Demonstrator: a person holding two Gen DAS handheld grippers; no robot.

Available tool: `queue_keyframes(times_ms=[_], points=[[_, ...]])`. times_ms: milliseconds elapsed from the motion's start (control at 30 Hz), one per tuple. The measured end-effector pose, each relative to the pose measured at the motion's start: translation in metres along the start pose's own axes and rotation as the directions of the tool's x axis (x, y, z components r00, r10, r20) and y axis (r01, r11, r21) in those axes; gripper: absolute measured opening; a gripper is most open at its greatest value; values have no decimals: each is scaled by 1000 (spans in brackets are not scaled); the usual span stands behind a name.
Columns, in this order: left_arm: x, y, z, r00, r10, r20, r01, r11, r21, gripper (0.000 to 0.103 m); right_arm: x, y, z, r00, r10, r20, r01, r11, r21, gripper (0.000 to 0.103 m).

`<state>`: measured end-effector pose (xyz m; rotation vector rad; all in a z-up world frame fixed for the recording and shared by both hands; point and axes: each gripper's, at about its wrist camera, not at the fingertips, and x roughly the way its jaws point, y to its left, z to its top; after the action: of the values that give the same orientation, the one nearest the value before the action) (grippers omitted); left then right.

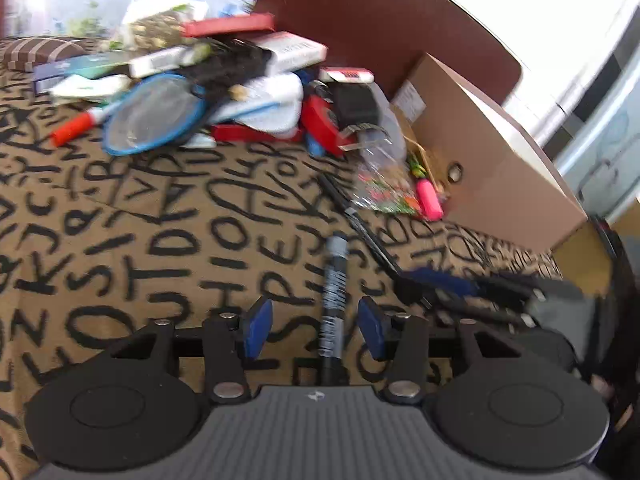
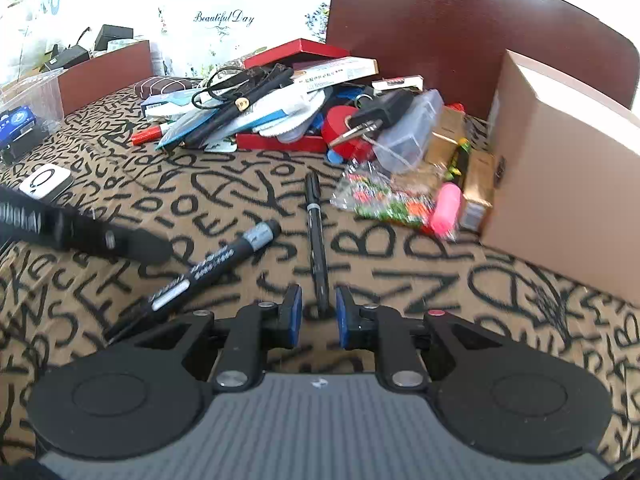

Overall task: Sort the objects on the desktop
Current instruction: 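Lift both black markers off the table with both tools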

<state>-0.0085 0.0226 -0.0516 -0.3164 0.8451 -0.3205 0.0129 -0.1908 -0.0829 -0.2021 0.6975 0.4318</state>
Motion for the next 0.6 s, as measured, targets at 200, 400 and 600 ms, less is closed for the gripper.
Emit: queue_keyframes(times_ms=[200,400,600], points=[[18,-15,-6,999,9,-45,-4,995,100,28,20,1,8,1000,-6,-21,6,1000,-5,12],[22,-13,-2,998,39,-50,-34,994,104,14,-5,1,-6,999,-18,-44,19,1000,13,6],[25,-12,1,997,47,-58,-42,995,87,17,-28,9,-19,996,22,-88,-24,1000,-17,7]])
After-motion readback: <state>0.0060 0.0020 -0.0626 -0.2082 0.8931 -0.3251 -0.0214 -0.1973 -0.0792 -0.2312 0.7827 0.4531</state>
